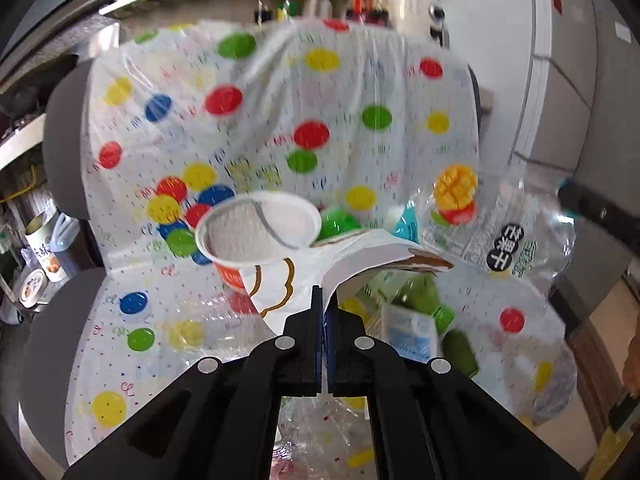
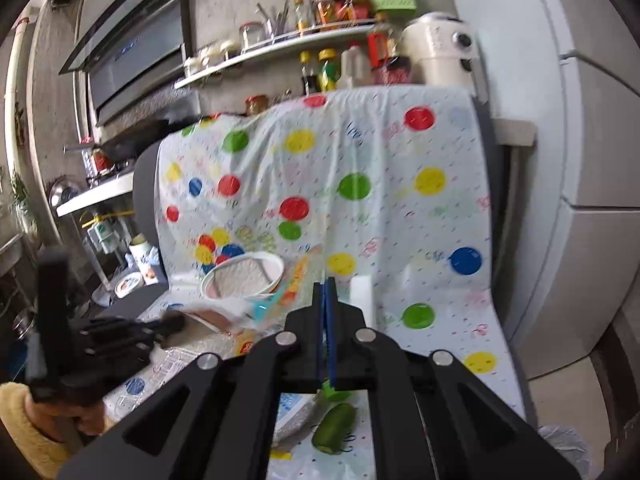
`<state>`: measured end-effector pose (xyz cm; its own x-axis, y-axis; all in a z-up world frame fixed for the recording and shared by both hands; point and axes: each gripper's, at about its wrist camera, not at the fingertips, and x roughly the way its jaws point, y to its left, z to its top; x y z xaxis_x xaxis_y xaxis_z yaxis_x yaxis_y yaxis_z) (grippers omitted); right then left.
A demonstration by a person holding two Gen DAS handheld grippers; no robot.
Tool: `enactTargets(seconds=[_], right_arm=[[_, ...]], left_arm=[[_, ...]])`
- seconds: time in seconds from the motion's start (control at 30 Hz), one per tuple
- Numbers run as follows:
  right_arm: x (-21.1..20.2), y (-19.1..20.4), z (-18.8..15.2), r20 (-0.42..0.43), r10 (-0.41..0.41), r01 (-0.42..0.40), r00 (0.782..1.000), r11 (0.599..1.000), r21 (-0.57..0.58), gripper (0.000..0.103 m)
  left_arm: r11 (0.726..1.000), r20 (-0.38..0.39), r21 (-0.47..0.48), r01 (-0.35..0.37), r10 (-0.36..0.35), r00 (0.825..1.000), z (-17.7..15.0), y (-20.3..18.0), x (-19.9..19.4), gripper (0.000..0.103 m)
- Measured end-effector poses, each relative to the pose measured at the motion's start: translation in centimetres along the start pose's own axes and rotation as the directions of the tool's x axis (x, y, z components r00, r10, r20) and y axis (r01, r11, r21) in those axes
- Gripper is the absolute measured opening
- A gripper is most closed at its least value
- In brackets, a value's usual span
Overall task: Collect trash
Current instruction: 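Grasp the white paper bag with the left gripper while the right holds the wrapper, then carry the paper bag and wrapper over the white trash bag with both grippers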
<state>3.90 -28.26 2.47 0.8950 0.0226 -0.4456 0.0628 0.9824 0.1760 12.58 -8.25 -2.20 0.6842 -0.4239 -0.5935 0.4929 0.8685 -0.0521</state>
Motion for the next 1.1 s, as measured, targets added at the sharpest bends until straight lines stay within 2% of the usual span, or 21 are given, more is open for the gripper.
enactTargets(seconds=[0.03,0.1,0.27,0.4,0.57,0.8,0.93,1.1], right_arm=[[-0.4,-0.4,0.1,0.006,-0.008,0.008,1.000,1.000,0.006,0.002],[-0.8,-1.0,0.1,0.002,-0.018,0.018,1.000,1.000,0.018,0.002],[-1.2,-2.0,-1.0,-0.025,-0.039,0.039,0.999,0.999,0.020,0.002],[-0.6,-2.5,-1.9,-0.060,-0.045,0.045,0.997,0.999,0.013,0.002],[-0.2,-3.2,-2.0,-0.068,-0.052,0.053,0.996,0.999,0.012,0.002],[-3.2,-5.6,-1.7,-0.023,-0.069,0.070,0.997,0.997,0.023,0.002],[-6.3,-8.1,-2.3,-0.006,-0.112,0.112,0.994,0.993,0.024,0.002],[-10.0,-11.7,-4.5,-0.014,-0.189,0.190,0.982,0.981,0.035,0.002]], left_arm=[[1.000,0.011,-0.011,-0.012,0.013,1.000,0.4,-0.1,-0.6,0.001],[0.999,-0.030,-0.012,-0.030,0.030,0.999,0.6,-0.2,-0.4,0.002],[0.994,-0.123,-0.109,0.031,-0.045,0.991,-0.8,1.1,1.8,0.002],[0.989,-0.110,-0.134,0.059,-0.074,0.991,-1.6,0.8,1.6,0.001],[0.988,-0.050,-0.127,0.084,-0.091,0.995,-0.8,-1.0,-0.6,0.001],[0.981,0.044,-0.123,0.149,-0.145,0.989,0.6,-6.1,-3.5,0.001],[0.977,0.086,-0.080,0.198,-0.191,0.978,-0.1,-11.2,-3.7,0.001],[0.948,0.075,-0.058,0.313,-0.309,0.948,-2.4,-17.7,-1.7,0.001]])
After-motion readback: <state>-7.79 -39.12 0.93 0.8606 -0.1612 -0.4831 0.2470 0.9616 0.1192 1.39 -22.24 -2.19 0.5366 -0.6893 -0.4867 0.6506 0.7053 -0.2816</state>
